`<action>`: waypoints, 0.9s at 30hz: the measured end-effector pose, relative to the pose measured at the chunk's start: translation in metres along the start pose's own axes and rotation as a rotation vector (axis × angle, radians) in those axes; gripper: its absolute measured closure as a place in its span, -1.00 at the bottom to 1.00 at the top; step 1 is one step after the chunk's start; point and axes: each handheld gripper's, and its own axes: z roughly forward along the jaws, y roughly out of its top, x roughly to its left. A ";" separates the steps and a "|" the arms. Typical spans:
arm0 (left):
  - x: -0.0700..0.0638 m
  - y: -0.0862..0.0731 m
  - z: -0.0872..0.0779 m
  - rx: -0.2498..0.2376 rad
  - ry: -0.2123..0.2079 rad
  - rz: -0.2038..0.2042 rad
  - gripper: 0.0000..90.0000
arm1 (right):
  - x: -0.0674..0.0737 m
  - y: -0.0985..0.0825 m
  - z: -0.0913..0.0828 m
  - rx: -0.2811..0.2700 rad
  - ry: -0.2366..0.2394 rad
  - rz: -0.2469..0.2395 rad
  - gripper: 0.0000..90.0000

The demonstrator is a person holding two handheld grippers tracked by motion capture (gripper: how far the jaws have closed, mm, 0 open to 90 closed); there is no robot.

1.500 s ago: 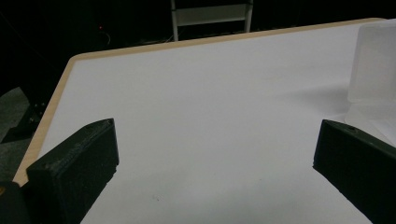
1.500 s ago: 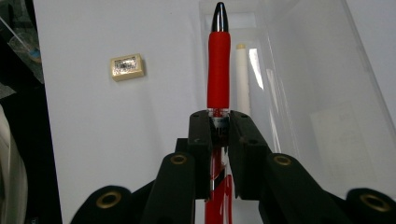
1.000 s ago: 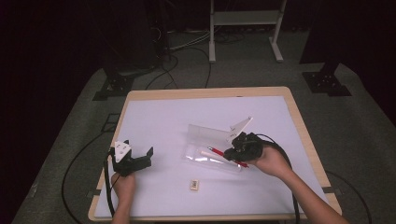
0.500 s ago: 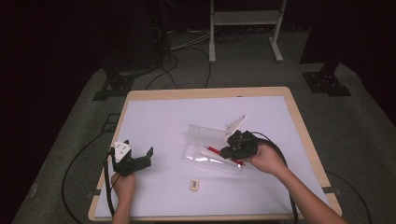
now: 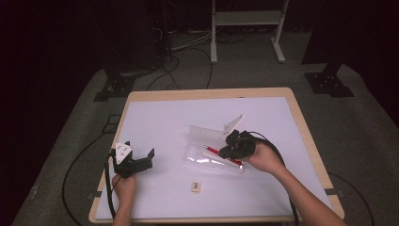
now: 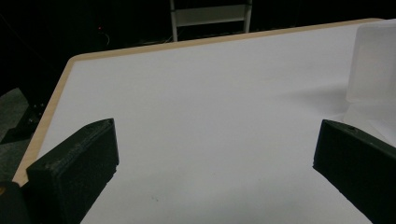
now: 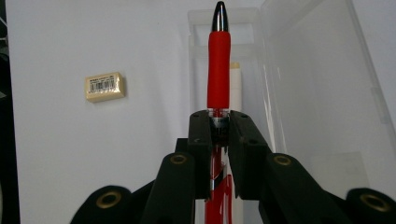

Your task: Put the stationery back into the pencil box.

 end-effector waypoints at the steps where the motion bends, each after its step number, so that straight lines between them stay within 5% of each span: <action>1: 0.000 0.000 0.000 0.000 -0.001 0.000 -1.00 | 0.000 0.000 0.001 0.003 0.000 -0.001 0.75; 27: 0.000 0.000 0.000 -0.002 -0.003 0.001 -1.00 | -0.009 -0.004 0.035 0.052 0.031 0.023 0.75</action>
